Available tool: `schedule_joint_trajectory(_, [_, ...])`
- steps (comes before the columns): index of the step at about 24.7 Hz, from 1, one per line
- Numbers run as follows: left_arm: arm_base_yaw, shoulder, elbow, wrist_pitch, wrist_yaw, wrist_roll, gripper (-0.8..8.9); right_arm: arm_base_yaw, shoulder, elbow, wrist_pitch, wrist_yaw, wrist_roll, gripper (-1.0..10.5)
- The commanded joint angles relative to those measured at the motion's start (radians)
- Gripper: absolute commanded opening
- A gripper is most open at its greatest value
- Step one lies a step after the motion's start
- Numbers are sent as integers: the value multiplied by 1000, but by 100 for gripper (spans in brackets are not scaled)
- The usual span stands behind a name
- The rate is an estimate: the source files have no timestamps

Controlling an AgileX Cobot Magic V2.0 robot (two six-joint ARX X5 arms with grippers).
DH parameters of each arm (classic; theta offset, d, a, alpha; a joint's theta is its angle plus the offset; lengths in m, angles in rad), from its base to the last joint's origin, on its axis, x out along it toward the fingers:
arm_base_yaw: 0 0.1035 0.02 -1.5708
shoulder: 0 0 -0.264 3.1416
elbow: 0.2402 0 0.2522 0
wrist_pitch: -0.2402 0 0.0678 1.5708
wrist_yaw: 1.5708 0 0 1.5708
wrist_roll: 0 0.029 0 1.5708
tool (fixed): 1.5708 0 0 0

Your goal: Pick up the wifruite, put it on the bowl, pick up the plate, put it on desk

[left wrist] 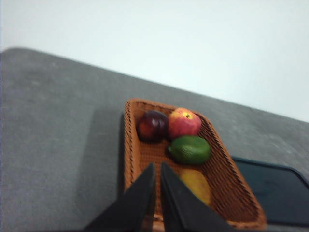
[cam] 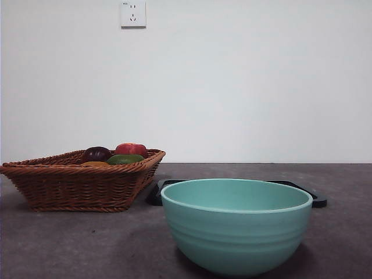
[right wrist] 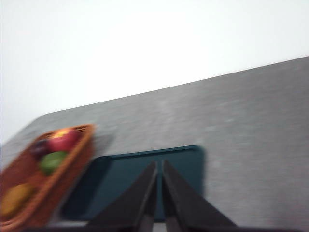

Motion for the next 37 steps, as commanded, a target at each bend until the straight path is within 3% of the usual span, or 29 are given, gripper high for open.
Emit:
schedule_joint_trajectory(1, [-10, 29, 119, -89, 7, 10, 15, 32, 66, 75, -48, -15, 36, 10])
schedule_joint_trajectory(7, [-10, 125, 333, -233, 68, 13, 15, 88, 216, 237, -176, -45, 19, 10])
schedule_joint_trajectory(15, [-10, 306, 534, -356, 311, 47, 15, 124, 392, 475, -402, -162, -1, 10])
schedule_joint_trajectory(19, [-10, 402, 611, -441, 403, 94, 15, 126, 440, 591, -514, -227, -47, 10])
schedule_joint_trajectory(29, [-44, 562, 684, -504, 564, 182, 16, 126, 455, 734, -670, -294, -256, 10])
schedule_joint_trajectory(37, [-74, 581, 684, -495, 578, 190, 26, 126, 455, 734, -690, -299, -274, 10])
